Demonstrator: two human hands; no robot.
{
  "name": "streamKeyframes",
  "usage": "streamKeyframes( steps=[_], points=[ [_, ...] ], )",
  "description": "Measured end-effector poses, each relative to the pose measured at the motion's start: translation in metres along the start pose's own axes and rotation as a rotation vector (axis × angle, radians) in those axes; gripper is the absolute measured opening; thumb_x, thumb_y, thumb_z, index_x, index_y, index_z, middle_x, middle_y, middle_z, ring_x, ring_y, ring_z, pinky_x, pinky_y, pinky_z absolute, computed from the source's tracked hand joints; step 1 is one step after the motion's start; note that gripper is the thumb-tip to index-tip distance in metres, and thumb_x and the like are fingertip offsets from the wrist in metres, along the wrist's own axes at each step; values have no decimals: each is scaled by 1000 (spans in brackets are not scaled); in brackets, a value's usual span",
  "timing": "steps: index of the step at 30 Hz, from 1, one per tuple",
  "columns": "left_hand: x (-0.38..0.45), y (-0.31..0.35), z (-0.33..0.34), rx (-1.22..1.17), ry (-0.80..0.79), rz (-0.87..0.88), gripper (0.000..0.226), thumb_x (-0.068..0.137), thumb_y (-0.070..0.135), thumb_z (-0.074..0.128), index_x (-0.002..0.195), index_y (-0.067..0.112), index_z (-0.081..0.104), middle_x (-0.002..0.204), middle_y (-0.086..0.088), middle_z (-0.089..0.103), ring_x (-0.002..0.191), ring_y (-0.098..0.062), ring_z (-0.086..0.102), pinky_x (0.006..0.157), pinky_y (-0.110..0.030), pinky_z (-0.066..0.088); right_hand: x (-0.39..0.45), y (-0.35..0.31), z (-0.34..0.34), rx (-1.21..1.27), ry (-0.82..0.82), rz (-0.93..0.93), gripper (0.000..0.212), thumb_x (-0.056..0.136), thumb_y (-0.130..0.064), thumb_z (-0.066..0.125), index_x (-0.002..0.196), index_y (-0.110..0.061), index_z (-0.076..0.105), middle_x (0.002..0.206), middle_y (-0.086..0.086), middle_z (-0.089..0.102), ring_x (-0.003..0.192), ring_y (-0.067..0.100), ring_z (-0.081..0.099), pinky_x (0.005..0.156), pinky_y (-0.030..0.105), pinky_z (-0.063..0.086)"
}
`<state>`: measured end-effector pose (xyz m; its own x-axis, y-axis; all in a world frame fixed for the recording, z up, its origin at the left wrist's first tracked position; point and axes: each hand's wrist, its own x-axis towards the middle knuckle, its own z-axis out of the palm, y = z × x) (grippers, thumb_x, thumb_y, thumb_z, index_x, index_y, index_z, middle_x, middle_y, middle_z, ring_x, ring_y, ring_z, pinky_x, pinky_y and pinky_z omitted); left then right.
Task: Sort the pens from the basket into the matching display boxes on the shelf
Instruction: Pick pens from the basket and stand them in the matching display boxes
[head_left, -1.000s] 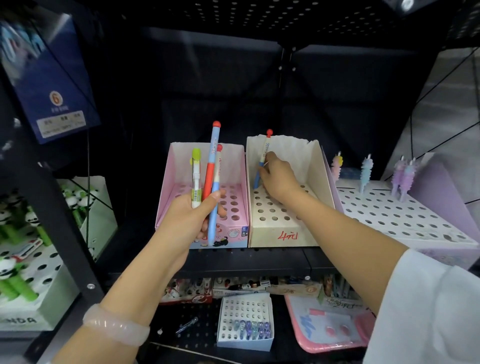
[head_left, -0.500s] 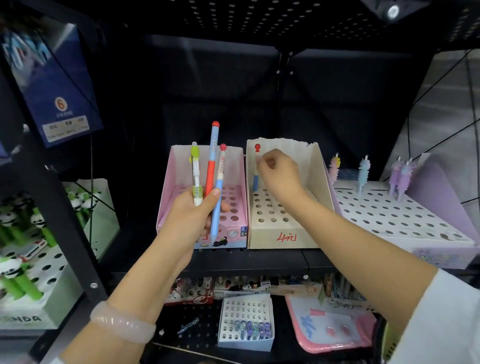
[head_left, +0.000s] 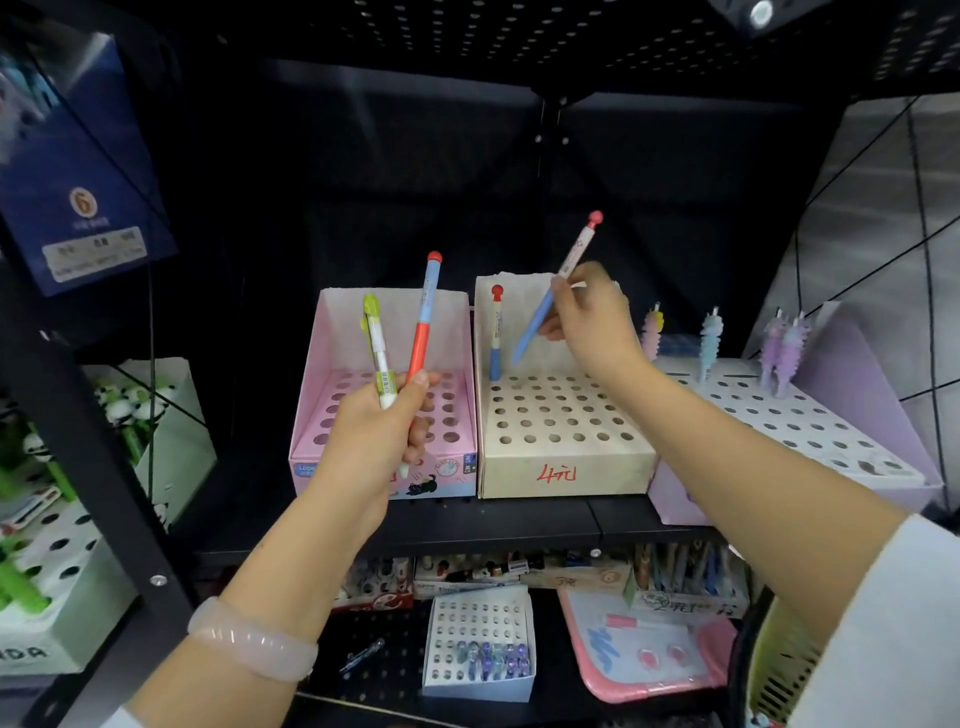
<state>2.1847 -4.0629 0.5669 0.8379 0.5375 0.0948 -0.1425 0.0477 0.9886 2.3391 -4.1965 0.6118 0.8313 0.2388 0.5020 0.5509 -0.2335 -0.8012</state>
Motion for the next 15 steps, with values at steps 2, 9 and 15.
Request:
streamKeyframes(
  steps=[2, 9, 15],
  points=[
    [1, -1, 0, 9, -3, -5, 19, 95, 24, 50, 95, 15, 67, 58, 6, 43, 37, -1, 37, 34, -14, 31, 3, 12, 2, -151, -26, -39, 11, 99, -20, 42, 95, -10, 46, 71, 1, 60, 58, -2, 58, 53, 7, 47],
    [2, -4, -2, 5, -9, -12, 18, 94, 25, 51, 92, 15, 65, 46, 12, 44, 36, -2, 38, 35, -14, 31, 11, 22, 23, -375, -118, -68, 16, 99, -27, 39, 93, -12, 43, 83, 15, 67, 76, 31, 66, 76, 46, 54],
    [3, -4, -3, 2, -15, -14, 19, 94, 24, 51, 94, 12, 65, 42, 13, 44, 35, -2, 38, 35, -14, 31, 15, 25, 27, -427, -95, -79, 19, 100, -26, 38, 96, -9, 44, 84, 16, 66, 77, 31, 66, 75, 45, 53]
  ],
)
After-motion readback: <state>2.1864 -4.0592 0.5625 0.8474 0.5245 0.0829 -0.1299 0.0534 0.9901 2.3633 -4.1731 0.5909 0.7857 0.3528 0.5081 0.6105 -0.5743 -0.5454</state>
